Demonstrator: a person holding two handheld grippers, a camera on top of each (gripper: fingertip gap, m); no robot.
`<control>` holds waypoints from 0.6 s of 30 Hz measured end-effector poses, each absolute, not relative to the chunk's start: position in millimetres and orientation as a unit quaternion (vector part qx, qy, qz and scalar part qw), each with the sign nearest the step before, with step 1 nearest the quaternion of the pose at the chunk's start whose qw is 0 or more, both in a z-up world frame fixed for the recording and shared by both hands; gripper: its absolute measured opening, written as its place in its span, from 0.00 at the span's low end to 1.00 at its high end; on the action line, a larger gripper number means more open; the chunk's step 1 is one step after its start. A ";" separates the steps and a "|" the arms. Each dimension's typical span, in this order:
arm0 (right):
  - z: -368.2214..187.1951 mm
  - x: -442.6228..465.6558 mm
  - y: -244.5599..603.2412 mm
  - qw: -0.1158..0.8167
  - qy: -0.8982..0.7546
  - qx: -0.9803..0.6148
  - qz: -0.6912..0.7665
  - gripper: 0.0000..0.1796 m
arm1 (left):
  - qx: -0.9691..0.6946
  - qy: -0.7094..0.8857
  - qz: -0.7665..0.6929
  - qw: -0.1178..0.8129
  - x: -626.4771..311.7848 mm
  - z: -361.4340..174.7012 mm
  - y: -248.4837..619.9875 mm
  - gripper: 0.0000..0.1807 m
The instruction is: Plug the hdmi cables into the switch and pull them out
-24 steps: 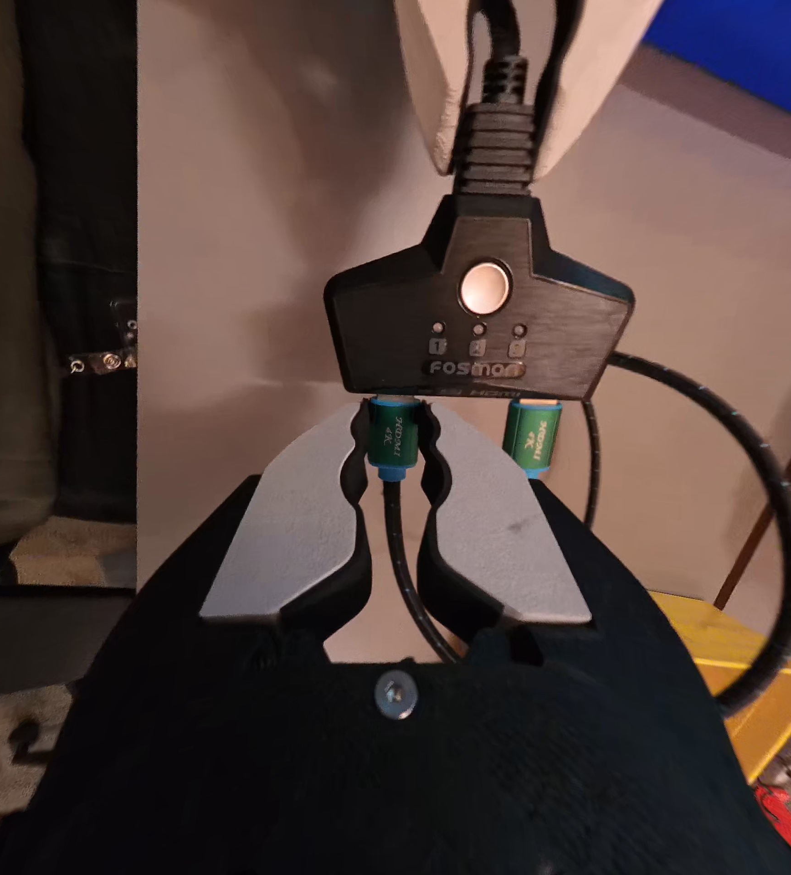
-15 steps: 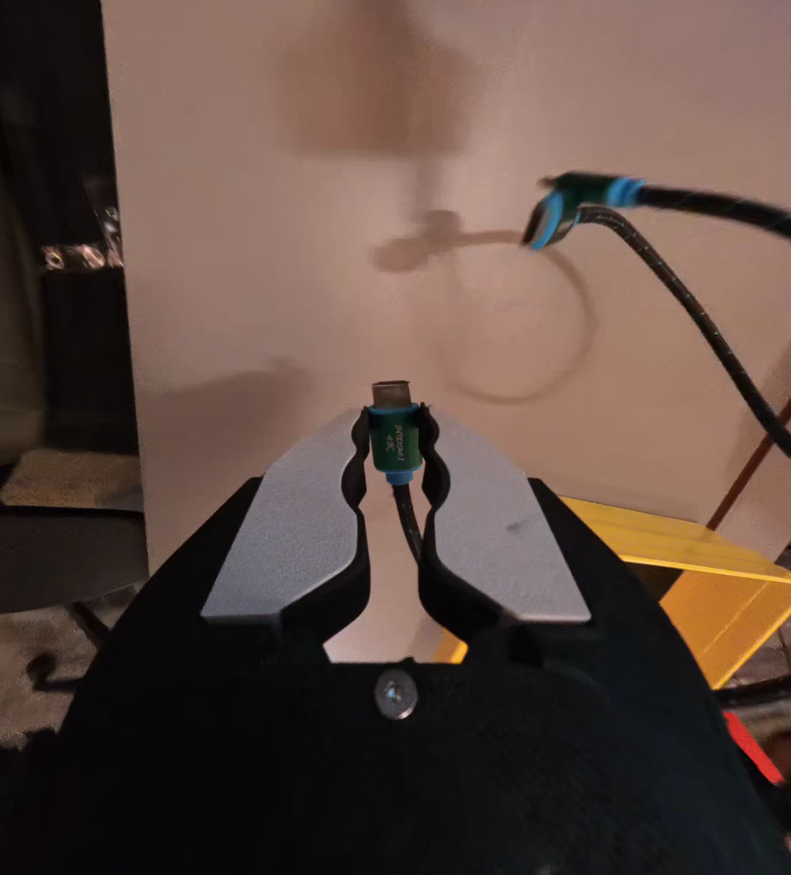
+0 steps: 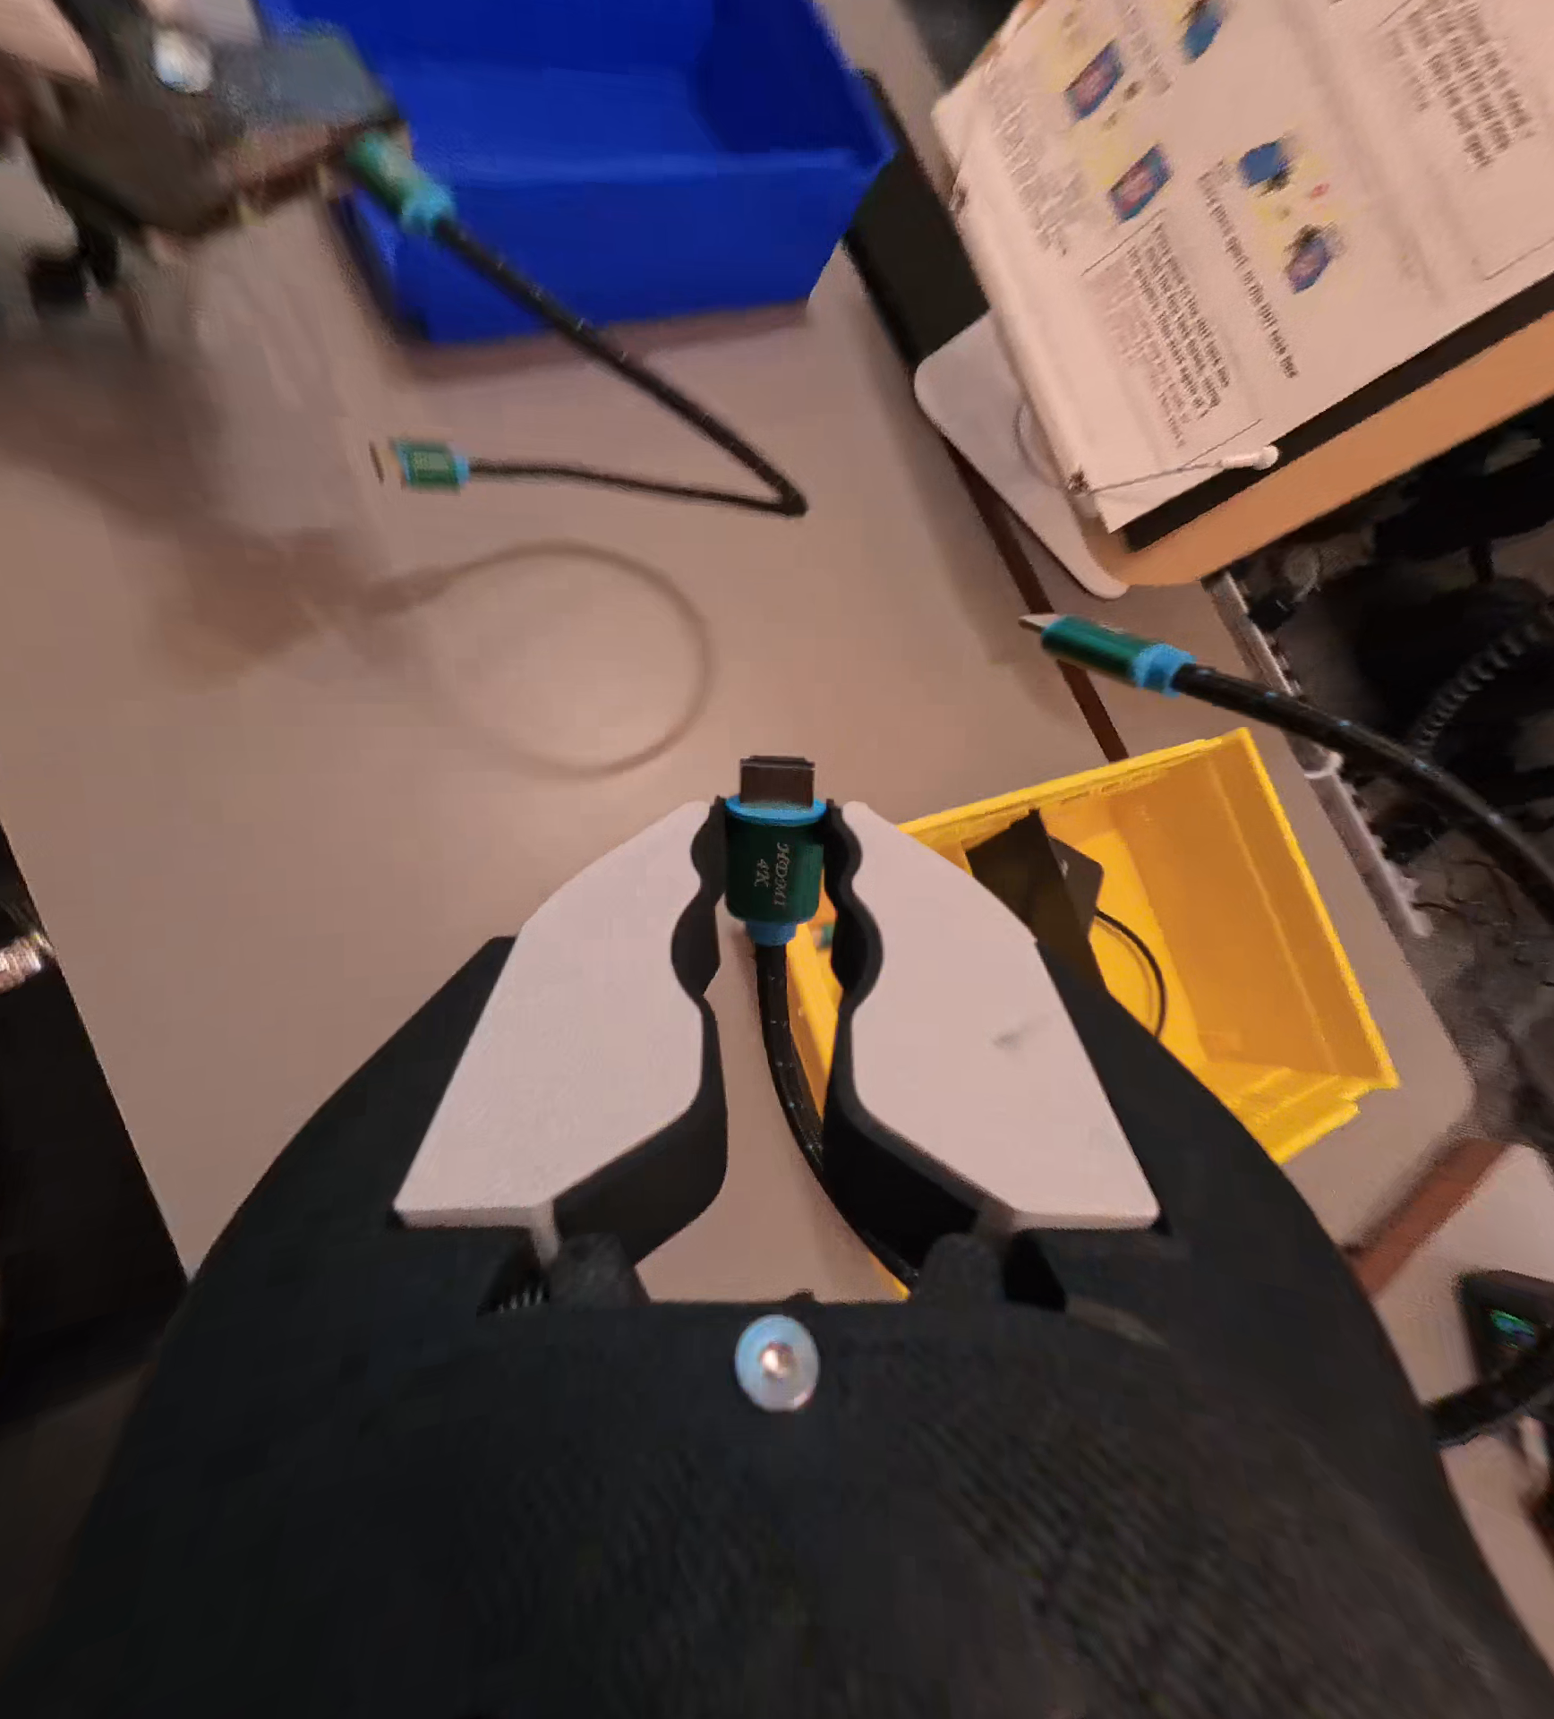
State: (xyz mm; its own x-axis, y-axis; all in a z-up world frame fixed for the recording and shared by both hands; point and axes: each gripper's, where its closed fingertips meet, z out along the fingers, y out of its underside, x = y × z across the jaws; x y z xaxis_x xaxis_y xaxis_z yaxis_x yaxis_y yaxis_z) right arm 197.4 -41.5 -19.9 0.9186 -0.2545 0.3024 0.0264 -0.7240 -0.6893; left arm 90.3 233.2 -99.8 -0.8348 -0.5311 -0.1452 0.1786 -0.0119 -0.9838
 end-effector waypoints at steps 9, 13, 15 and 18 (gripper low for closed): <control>-18.9 279.6 -61.8 0.571 0.309 -0.750 -0.128 0.11 | -0.130 0.674 -0.688 0.236 92.8 -110.6 224.4 0.11; -45.8 307.9 -69.8 0.592 0.368 -0.701 -0.151 0.11 | -0.120 0.685 -0.683 0.224 91.1 -116.0 218.1 0.11; -52.7 320.2 -71.3 0.621 0.376 -0.669 -0.159 0.11 | -0.117 0.688 -0.681 0.221 91.6 -117.6 215.2 0.11; -55.4 337.1 -77.3 0.661 0.398 -0.611 -0.177 0.11 | -0.116 0.691 -0.680 0.214 93.2 -120.8 211.8 0.11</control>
